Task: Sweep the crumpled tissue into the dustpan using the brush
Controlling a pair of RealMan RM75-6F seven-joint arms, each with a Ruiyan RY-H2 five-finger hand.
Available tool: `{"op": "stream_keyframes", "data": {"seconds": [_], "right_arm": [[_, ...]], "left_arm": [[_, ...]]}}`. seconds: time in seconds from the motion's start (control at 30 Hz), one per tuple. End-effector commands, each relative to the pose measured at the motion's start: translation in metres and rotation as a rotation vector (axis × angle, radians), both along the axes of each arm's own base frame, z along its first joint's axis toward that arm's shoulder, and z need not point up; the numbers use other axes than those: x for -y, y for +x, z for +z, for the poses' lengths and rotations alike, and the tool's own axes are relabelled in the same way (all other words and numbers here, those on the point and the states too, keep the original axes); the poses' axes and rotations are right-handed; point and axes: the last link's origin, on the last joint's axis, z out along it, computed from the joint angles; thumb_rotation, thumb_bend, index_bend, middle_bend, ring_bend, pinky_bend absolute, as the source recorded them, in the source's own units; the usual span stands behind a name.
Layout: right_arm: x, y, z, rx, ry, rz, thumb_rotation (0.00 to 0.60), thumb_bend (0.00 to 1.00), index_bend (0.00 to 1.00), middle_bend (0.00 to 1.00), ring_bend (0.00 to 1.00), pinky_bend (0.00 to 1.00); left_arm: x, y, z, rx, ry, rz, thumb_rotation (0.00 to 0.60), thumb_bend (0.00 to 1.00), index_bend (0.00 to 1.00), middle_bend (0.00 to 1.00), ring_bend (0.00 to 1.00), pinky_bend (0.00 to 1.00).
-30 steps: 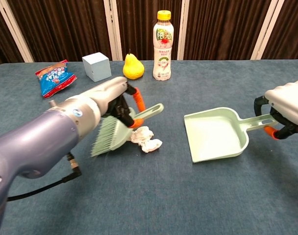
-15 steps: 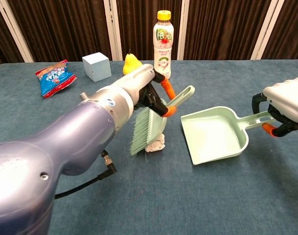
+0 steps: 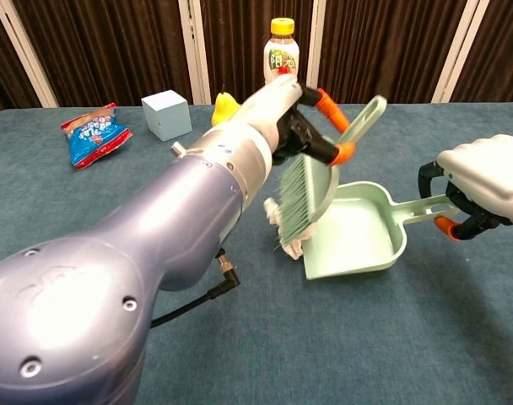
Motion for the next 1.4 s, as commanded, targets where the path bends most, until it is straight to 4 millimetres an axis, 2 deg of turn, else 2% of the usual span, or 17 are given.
{"op": "stream_keyframes", "data": {"seconds": [0.03, 0.23, 0.43, 0.67, 0.9, 1.17, 1.4], "right_arm": [[-0.001, 0.0, -0.001, 0.0, 0.001, -0.002, 0.6, 0.51, 0.59, 0.86, 0.9, 0.93], [-0.002, 0.0, 0.0, -0.005, -0.006, -0.001, 0.6, 0.51, 0.59, 0.86, 0.9, 0.93], [-0.002, -0.001, -0.001, -0.005, -0.01, -0.008, 0.6, 0.51, 0.59, 0.86, 0.9, 0.93], [-0.004, 0.001, -0.006, -0.013, 0.001, 0.003, 0.6, 0.51, 0.59, 0.86, 0.9, 0.93], [-0.003, -0.002, -0.007, -0.032, -0.004, 0.01, 0.6, 0.51, 0.59, 0.86, 0.9, 0.93], [-0.003, -0.005, -0.008, -0.032, -0.004, 0.005, 0.6, 0.51, 0.59, 0.86, 0.9, 0.93], [-0.004, -0.005, -0.009, -0.028, -0.001, 0.007, 0.6, 0.51, 0.59, 0.86, 0.9, 0.93]], "left_arm": [[0.0, 0.003, 0.011, 0.056, -0.001, -0.021, 0.6, 0.64, 0.76, 1.0, 1.0, 1.0], [-0.006, -0.003, 0.031, 0.064, 0.028, -0.043, 0.6, 0.64, 0.75, 1.0, 1.0, 1.0], [-0.014, -0.027, 0.042, 0.024, 0.041, -0.027, 0.6, 0.64, 0.75, 1.0, 1.0, 1.0], [-0.017, -0.053, 0.039, -0.139, 0.04, -0.033, 0.6, 0.64, 0.76, 1.0, 1.0, 1.0], [-0.017, -0.066, 0.035, -0.179, 0.028, -0.021, 0.6, 0.64, 0.76, 1.0, 1.0, 1.0], [-0.014, -0.073, 0.029, -0.21, 0.014, -0.017, 0.6, 0.64, 0.76, 1.0, 1.0, 1.0], [-0.013, -0.068, 0.02, -0.216, 0.005, -0.026, 0.6, 0.64, 0.76, 1.0, 1.0, 1.0]]}}
